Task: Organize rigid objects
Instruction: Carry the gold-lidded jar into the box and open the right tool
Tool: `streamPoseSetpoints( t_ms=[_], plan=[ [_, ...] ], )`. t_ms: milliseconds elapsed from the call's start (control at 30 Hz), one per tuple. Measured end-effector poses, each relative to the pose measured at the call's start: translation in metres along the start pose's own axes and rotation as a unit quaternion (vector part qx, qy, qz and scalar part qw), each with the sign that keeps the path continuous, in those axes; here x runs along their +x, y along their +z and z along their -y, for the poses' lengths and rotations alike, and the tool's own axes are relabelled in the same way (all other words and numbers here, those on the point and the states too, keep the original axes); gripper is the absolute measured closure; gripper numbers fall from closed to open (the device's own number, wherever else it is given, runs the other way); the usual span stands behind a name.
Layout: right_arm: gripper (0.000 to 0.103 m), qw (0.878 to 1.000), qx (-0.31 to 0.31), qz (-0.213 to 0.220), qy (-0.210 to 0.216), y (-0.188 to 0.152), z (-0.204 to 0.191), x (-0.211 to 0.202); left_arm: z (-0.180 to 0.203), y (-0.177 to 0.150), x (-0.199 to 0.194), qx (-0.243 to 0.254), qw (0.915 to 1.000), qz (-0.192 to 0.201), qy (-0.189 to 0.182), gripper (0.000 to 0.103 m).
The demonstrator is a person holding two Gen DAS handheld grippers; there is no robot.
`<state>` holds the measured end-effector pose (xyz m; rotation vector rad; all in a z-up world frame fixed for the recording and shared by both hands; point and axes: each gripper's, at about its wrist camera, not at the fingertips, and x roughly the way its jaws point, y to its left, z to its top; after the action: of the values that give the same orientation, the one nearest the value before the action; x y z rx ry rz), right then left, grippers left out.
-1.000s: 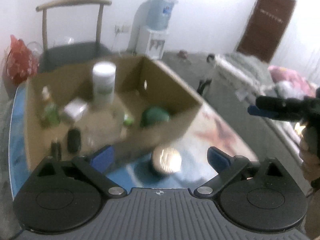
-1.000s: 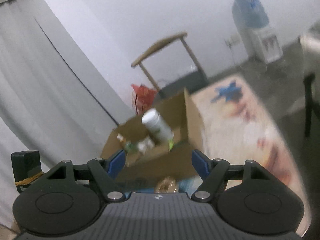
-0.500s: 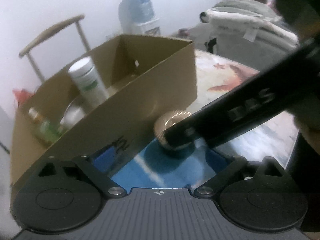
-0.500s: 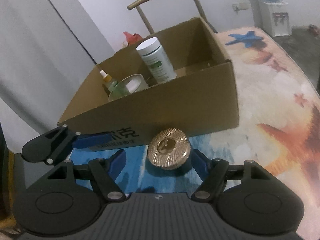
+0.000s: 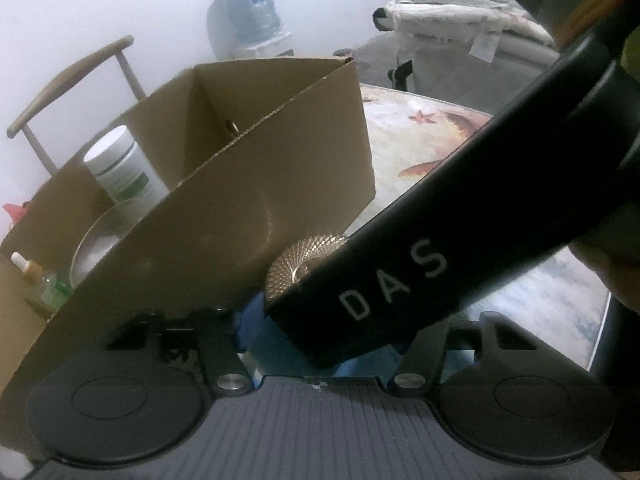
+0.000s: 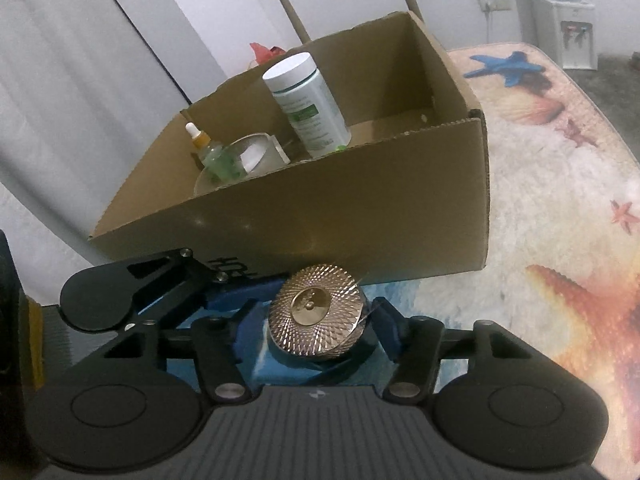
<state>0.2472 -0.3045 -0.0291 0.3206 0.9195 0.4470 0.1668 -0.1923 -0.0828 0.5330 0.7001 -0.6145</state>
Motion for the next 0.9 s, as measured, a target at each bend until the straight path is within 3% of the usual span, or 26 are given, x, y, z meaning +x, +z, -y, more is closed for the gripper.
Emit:
streamPoseSetpoints(
  t_ms=[67,400,667,900],
  plan=[
    [0.045,1.000,0.001,0.001,-0.004,0.000,0.000,-0.001,-0.002,-0.001,-0.001,-0.009,0.9999,0.001,-0.004,0.043],
    [0.045,1.000,-0.005,0.017,-0.011,-0.008,-0.016,-0.026,0.010,-0.002,-0.031,-0.015,0.9996,0.025,-0.003,0.046],
    [0.045,0.997,-0.035,0.066,-0.015,-0.007,-0.047,-0.074,0.013,0.006,-0.076,-0.017,0.9964,0.081,0.015,0.046],
    [0.045,0.990,-0.075,0.115,-0.012,0.017,-0.074,-0.111,0.006,0.027,-0.116,-0.019,0.9894,0.137,0.046,0.046]
  ],
)
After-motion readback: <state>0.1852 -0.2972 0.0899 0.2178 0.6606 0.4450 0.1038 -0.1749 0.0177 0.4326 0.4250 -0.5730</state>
